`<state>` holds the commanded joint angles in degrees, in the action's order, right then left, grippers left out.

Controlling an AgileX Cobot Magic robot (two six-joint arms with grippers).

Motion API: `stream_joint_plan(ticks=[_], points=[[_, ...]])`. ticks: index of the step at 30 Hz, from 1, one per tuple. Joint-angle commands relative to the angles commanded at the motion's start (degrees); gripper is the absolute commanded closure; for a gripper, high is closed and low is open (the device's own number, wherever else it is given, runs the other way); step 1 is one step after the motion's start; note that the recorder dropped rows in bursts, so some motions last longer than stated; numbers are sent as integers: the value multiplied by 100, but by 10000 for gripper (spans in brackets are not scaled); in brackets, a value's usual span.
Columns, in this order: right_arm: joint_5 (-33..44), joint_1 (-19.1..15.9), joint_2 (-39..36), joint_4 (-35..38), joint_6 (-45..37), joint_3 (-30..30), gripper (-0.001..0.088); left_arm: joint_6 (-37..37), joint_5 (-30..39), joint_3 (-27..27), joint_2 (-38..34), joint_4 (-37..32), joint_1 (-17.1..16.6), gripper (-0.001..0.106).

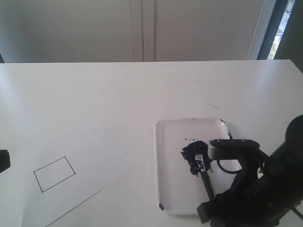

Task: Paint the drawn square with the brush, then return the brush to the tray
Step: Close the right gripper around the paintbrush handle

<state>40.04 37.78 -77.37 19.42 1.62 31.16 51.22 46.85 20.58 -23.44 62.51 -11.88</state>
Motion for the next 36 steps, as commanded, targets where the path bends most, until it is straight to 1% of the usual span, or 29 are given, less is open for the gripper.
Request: stream_joint_plan(ticks=[2, 7, 14, 23, 29, 36], points=[[-53, 0, 0, 0, 0, -66, 404, 0, 0, 0, 0, 0, 0, 1053], [-122, 125, 0, 52, 70, -119, 442, 0, 0, 0, 0, 0, 0, 1053], [-470, 245, -298, 63, 150, -144, 443, 0, 0, 0, 0, 0, 0, 1053], [-850, 245, -925, 63, 162, -144, 443, 0, 0, 0, 0, 0, 0, 1053], [-1304, 245, -983, 63, 162, -121, 443, 0, 13, 0, 0, 0, 0, 1053], [-1525, 245, -1125, -2, 162, -94, 443, 0, 13, 0, 0, 0, 0, 1053]])
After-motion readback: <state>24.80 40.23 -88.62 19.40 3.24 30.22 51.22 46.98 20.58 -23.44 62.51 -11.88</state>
